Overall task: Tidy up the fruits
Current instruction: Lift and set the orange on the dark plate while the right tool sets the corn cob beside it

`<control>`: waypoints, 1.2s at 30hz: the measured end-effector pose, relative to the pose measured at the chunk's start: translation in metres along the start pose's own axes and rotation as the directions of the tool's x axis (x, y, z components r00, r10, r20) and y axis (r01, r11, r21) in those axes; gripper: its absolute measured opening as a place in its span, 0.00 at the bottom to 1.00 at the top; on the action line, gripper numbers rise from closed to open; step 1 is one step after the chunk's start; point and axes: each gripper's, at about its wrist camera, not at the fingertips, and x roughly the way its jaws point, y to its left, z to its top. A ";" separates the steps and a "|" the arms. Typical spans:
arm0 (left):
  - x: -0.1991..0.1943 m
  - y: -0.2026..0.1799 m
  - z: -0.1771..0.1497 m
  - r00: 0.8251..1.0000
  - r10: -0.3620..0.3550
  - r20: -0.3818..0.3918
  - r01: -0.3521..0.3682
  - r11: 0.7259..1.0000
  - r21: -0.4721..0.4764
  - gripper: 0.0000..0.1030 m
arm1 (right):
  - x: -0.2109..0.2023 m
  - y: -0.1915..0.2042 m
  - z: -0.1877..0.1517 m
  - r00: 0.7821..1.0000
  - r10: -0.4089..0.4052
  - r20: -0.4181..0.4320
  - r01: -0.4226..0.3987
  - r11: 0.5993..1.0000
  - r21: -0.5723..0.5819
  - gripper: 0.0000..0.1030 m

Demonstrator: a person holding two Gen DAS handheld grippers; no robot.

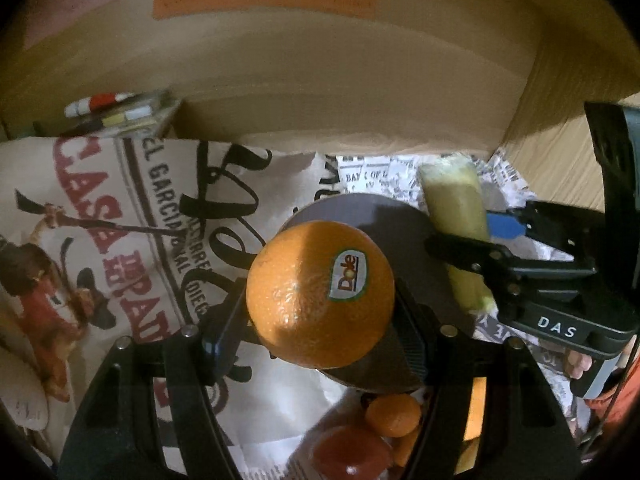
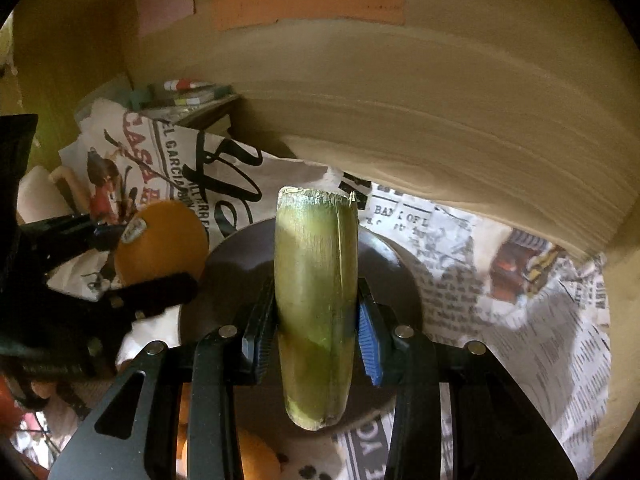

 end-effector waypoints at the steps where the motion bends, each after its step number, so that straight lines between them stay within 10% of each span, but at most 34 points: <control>1: 0.004 0.000 0.000 1.000 0.003 -0.008 -0.003 1.000 0.004 0.66 | 0.007 0.000 0.002 1.000 0.003 -0.014 -0.003 1.000 -0.004 0.33; 23: 0.061 0.003 0.014 0.991 -0.004 -0.130 0.008 0.999 0.032 0.66 | 0.069 -0.015 0.000 0.986 0.029 -0.164 -0.029 1.000 0.001 0.34; 36: -0.001 -0.007 0.022 0.999 0.017 0.036 -0.019 0.998 0.064 0.69 | 0.008 -0.020 -0.003 0.999 -0.007 -0.038 0.008 1.000 0.006 0.38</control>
